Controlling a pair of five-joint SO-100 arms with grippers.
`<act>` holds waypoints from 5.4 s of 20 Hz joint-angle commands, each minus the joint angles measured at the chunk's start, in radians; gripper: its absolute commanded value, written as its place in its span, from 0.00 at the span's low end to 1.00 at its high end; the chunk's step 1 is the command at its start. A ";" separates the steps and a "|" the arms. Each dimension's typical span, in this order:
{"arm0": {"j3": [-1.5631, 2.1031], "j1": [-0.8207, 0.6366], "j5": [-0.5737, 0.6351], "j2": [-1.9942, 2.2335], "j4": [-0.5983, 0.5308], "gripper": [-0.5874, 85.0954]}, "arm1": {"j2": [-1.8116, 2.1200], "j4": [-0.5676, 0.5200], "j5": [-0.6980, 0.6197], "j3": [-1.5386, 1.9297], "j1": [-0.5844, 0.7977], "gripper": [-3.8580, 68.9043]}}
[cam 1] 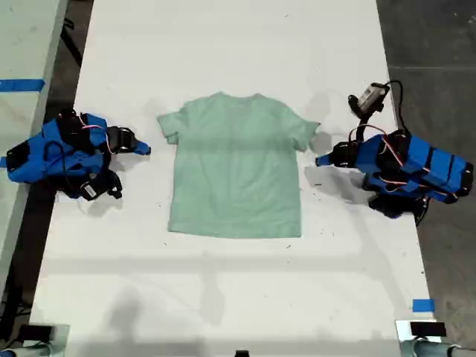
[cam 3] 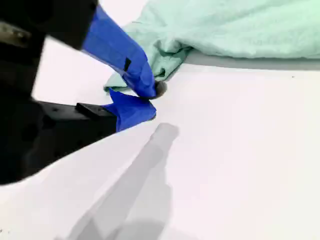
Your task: Fold tshirt
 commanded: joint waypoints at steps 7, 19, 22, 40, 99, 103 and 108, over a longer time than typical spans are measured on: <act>-0.012 0.265 -0.060 -0.003 -0.109 0.01 | 0.005 0.003 -0.012 -0.018 0.006 0.06; -0.181 0.150 -0.313 -0.117 -0.192 0.01 | 0.006 0.011 0.555 -0.152 -0.017 0.04; -0.425 0.109 -0.250 -0.462 -0.195 0.01 | -0.118 0.035 0.492 -0.301 0.029 0.04; -1.384 -0.465 0.273 -1.471 0.321 0.20 | -1.367 0.219 -0.391 -1.316 0.518 0.35; -1.379 -0.376 0.252 -1.580 0.238 0.35 | -2.166 0.153 -0.095 -2.168 0.052 0.34; -1.401 -0.362 0.242 -1.582 0.238 0.35 | -1.899 0.302 -0.166 -2.042 0.127 0.30; -1.519 -0.333 0.244 -1.677 0.242 0.35 | -1.687 0.354 -0.209 -1.782 0.181 0.31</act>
